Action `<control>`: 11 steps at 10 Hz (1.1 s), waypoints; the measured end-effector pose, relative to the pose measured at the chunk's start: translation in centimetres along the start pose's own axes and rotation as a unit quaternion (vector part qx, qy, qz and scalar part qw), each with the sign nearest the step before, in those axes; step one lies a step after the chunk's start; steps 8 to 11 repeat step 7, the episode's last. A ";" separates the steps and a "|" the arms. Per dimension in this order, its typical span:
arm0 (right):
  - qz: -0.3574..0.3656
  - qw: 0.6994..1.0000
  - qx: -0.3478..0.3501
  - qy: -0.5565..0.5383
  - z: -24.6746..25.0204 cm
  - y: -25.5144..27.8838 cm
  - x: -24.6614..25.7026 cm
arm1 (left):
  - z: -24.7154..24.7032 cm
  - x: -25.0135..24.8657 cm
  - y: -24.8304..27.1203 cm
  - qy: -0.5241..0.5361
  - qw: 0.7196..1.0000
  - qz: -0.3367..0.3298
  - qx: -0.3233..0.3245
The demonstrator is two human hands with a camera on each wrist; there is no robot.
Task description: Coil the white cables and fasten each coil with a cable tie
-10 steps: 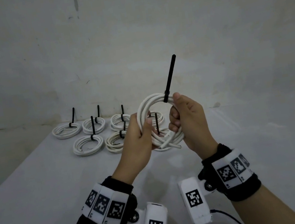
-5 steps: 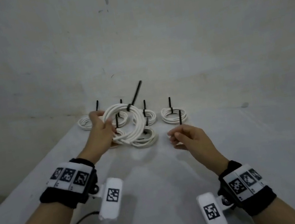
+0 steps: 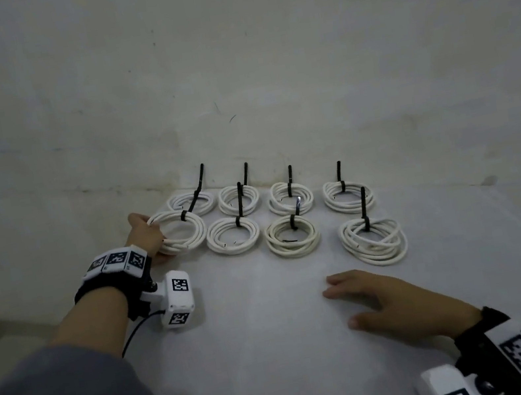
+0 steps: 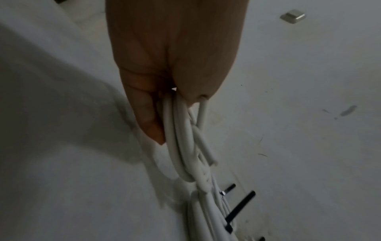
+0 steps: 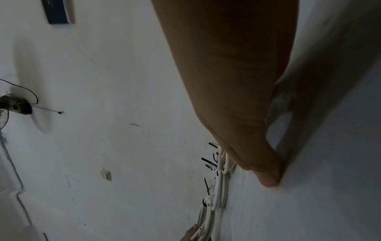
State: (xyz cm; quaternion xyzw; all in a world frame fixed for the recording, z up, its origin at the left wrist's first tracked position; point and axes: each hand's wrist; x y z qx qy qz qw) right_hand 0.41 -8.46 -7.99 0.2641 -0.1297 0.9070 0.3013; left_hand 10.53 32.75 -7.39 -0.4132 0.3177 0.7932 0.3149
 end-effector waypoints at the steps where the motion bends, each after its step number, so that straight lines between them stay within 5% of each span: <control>1: 0.000 1.000 -0.005 -0.008 0.0 0.1 0.0 | 0.4 -0.3 -0.7 -0.066 0.997 -0.025 -0.020; 4: 0.006 1.000 -0.002 0.001 0.0 0.0 0.0 | 0.4 -1.7 1.2 -0.335 0.942 -0.006 0.002; 6: -0.004 1.000 0.010 -0.002 0.1 0.0 0.5 | -0.3 -1.3 1.9 -0.343 0.937 -0.058 -0.041; 7: -0.006 1.000 -0.017 -0.004 0.1 -0.1 0.7 | -0.2 -1.7 3.1 -0.264 0.952 -0.136 -0.072; 11: -0.006 1.000 -0.017 -0.004 0.1 -0.1 0.7 | -0.2 -1.7 3.1 -0.264 0.952 -0.136 -0.072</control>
Point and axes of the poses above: each hand's wrist, its own y-axis away from the middle knuckle, its own z-axis out of the back of the hand, x = y × z, and after that the axes turned 15 degrees about z, right-handed
